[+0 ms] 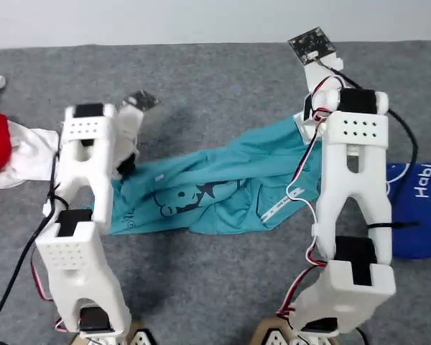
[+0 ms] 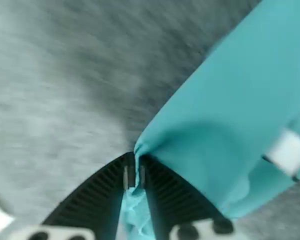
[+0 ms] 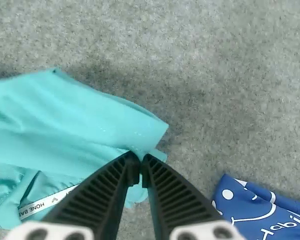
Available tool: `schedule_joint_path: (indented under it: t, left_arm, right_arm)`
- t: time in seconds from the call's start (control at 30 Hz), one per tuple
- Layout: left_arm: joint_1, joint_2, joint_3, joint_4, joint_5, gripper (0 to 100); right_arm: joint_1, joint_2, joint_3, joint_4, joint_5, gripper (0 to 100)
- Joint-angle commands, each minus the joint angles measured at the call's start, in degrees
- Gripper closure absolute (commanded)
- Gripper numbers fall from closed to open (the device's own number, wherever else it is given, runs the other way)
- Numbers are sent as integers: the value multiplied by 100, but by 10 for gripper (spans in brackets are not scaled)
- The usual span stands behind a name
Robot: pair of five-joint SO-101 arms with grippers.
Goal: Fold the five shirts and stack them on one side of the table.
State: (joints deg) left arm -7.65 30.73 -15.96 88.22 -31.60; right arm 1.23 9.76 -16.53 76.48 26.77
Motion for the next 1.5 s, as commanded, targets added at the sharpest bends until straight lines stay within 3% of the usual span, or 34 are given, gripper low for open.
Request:
schedule_joint_path:
  t: [0.0,0.23,0.43,0.63,1.07,1.27,1.47]
  left_arm:
    - [-9,-88,-989,633,-255,920]
    - [26,-536,-1771,1222,-571,883]
    - [237,-835,-971,1213,-747,883]
    - [378,-624,-409,475,-756,885]
    - [440,422,-435,0,-756,889]
    - [360,492,-602,167,-756,998]
    - [343,255,-1235,633,-747,998]
  right_arm:
    - [-13,-75,-79,57,-35,989]
    - [-4,-75,-79,321,-35,989]
    - [-13,-338,-70,312,-35,989]
    - [-13,-514,-44,321,-26,989]
    - [-4,-479,-44,321,-26,989]
    - [-4,-479,-44,321,-26,989]
    - [-4,-497,-44,321,-26,989]
